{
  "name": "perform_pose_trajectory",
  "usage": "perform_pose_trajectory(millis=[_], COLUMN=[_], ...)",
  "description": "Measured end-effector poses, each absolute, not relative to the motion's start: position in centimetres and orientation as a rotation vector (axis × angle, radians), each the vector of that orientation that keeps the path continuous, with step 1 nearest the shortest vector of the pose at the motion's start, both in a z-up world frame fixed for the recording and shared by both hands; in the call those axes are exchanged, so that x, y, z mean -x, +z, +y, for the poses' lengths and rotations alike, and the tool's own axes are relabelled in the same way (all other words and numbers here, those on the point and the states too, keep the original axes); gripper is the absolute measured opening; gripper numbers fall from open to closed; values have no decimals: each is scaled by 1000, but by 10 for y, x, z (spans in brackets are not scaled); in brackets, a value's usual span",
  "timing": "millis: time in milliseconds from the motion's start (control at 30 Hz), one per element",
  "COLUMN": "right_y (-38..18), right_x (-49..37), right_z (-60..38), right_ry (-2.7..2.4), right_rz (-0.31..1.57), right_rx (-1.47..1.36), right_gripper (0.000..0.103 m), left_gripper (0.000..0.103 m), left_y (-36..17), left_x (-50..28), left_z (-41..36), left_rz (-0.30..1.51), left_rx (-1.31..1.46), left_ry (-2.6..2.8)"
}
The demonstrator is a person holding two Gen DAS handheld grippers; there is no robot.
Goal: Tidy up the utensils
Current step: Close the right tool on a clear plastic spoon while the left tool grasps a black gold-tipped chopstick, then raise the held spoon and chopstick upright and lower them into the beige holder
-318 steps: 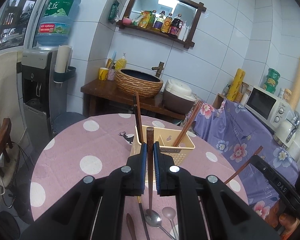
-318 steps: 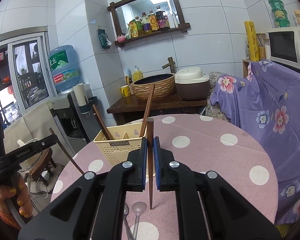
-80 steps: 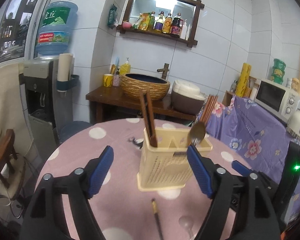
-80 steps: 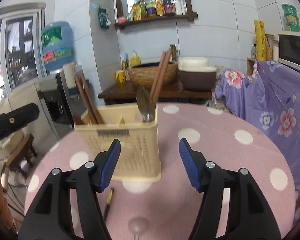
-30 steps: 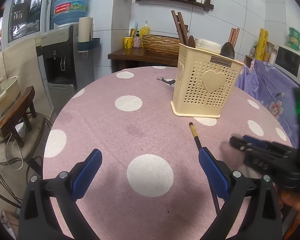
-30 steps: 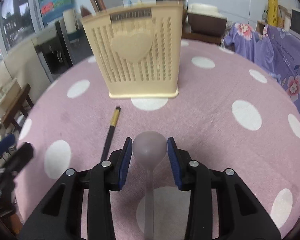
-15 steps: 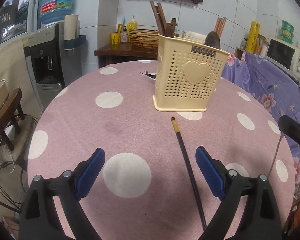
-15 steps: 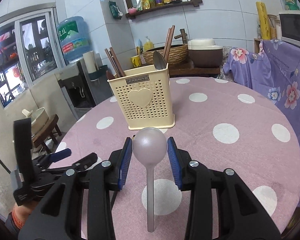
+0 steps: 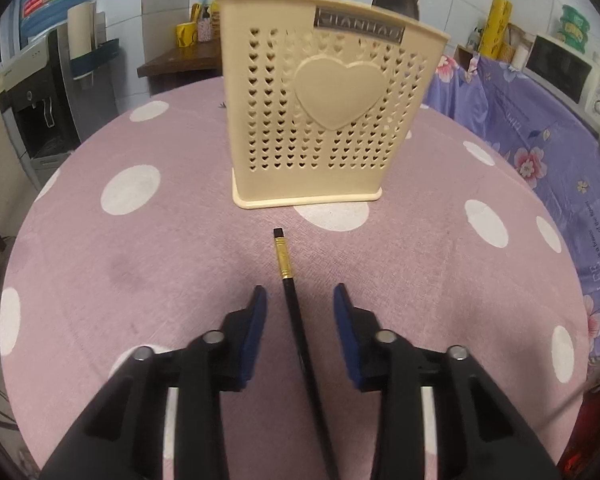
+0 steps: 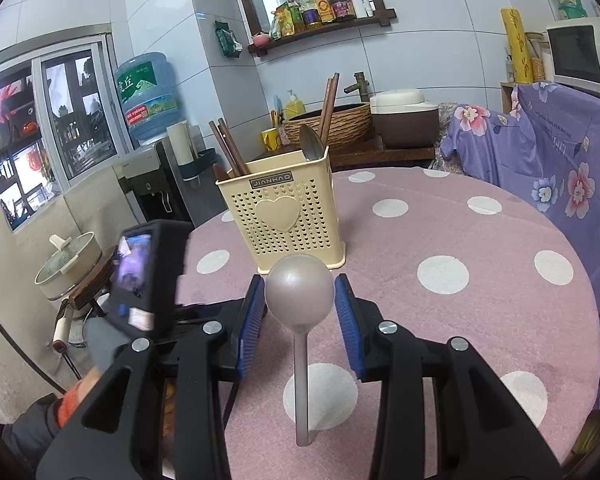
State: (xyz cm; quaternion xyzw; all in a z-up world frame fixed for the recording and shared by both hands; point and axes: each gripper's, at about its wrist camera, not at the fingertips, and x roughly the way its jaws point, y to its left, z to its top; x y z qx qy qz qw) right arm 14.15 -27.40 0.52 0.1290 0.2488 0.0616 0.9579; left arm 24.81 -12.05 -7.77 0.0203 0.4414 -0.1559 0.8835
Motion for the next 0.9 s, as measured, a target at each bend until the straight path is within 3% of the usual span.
perform_pose_trajectory(millis=[100, 900], right_y=[6, 6], right_x=[-139, -142], right_z=[-276, -286], right_ry=[130, 127], right_rz=[499, 491], right_rx=[-267, -281], right_gripper=[37, 37], left_gripper=[17, 8], left_y=[-84, -87], left_x=[-255, -285], left_z=[-124, -124], left_rz=[940, 965], left_rx=[-42, -14], left_ry=[-297, -236])
